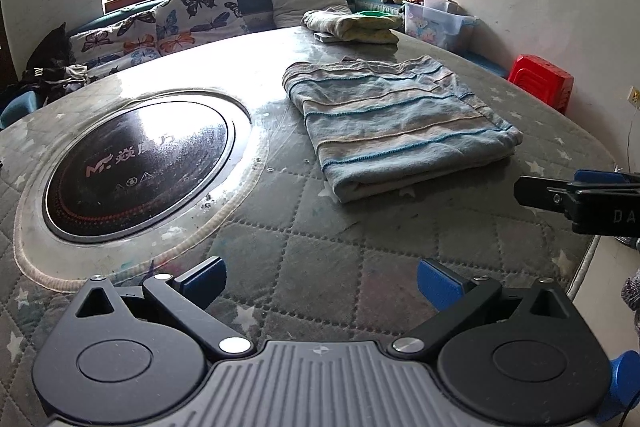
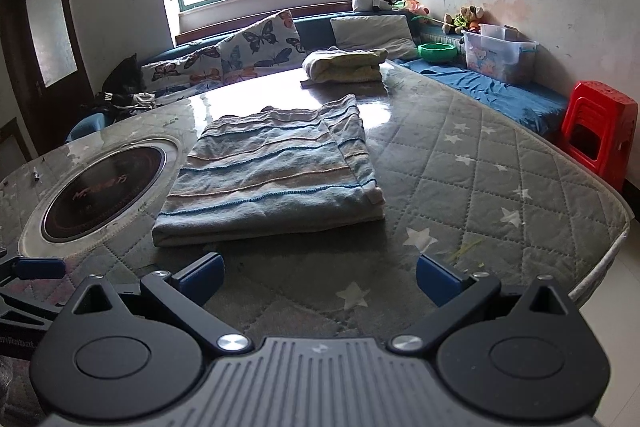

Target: Fold clothes

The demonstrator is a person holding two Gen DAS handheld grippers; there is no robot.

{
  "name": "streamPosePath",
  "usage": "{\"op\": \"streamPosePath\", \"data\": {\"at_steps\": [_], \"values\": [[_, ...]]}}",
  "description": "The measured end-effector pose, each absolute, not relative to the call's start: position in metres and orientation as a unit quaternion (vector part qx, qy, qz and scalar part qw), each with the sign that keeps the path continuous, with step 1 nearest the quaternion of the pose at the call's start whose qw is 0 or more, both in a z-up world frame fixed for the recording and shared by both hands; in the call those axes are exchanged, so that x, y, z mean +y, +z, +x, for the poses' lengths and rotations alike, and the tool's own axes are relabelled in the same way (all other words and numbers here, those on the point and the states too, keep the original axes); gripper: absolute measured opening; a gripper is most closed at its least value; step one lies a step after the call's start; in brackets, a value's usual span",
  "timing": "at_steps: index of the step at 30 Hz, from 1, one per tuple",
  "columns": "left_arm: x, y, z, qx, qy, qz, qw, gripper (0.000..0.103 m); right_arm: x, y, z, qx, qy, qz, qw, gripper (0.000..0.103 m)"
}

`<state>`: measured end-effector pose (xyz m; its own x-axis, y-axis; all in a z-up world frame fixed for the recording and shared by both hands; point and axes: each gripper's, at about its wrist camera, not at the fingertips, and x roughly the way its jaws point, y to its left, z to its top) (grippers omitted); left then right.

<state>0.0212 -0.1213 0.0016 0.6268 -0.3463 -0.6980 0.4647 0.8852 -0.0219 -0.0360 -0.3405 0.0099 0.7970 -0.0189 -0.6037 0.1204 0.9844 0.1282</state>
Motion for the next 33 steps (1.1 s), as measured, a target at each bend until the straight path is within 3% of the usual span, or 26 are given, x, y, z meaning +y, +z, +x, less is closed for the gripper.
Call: {"op": "streamPosePath", "data": {"at_steps": [33], "values": [[-0.142, -0.001, 0.045, 0.387, -0.226, 0.094, 0.889, 0.103, -0.346, -0.002, -0.007, 0.341, -0.035, 0.084, 0.935, 0.103]]}}
